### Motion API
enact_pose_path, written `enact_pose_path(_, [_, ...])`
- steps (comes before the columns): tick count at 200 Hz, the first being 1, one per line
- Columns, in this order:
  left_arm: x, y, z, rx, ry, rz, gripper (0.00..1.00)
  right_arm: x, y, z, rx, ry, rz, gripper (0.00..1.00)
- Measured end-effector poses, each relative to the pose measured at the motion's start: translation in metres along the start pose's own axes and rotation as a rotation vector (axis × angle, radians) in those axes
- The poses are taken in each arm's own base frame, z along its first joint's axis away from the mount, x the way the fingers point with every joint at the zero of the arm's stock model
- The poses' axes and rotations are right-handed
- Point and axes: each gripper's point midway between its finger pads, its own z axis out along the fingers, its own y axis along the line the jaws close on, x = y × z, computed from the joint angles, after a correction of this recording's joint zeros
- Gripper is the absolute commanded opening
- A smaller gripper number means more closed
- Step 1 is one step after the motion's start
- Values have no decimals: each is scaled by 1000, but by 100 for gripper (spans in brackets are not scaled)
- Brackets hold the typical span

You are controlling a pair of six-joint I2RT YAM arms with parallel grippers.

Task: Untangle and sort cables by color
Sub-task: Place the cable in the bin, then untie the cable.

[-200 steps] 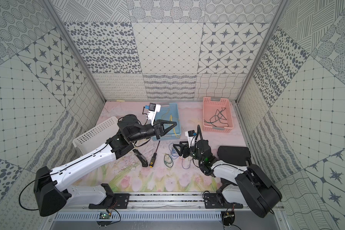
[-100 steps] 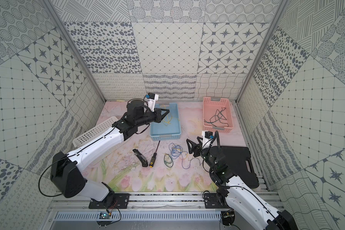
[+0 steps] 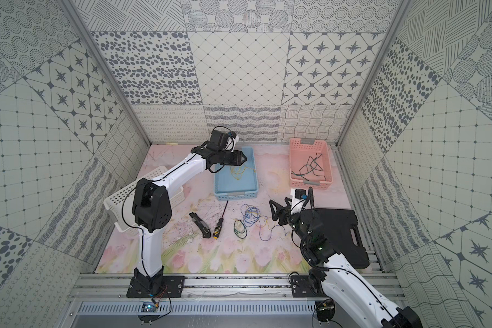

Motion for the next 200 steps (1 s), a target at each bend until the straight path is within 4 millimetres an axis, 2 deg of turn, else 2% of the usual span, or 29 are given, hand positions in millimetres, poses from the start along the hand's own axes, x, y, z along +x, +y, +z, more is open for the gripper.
enact_pose_path(22, [16, 12, 6, -45, 62, 1, 63, 0, 1, 0, -6, 3, 0, 82])
enact_pose_path(41, [21, 12, -1, -54, 77, 7, 63, 1, 1, 0, -11, 5, 1, 82])
enact_pose_path(70, [28, -2, -24, 7, 58, 10, 62, 2, 3, 0, -21, 14, 0, 82])
enact_pose_path(94, [47, -19, -45, 100, 31, -9, 62, 9, 7, 2, -53, 45, -10, 82])
enact_pose_path(119, [86, -44, -66, 209, 2, -19, 61, 20, 18, 8, -119, 123, -14, 82])
enact_pose_path(149, [145, -71, -85, 336, -14, -17, 60, 23, 27, 16, -169, 195, 4, 82])
enact_pose_path(185, [210, -87, -92, 421, 7, -39, 55, 22, 4, 17, -100, 210, 61, 79])
enact_pose_path(200, [240, -91, -90, 433, 36, -44, 55, 26, -3, 19, -76, 242, 82, 74])
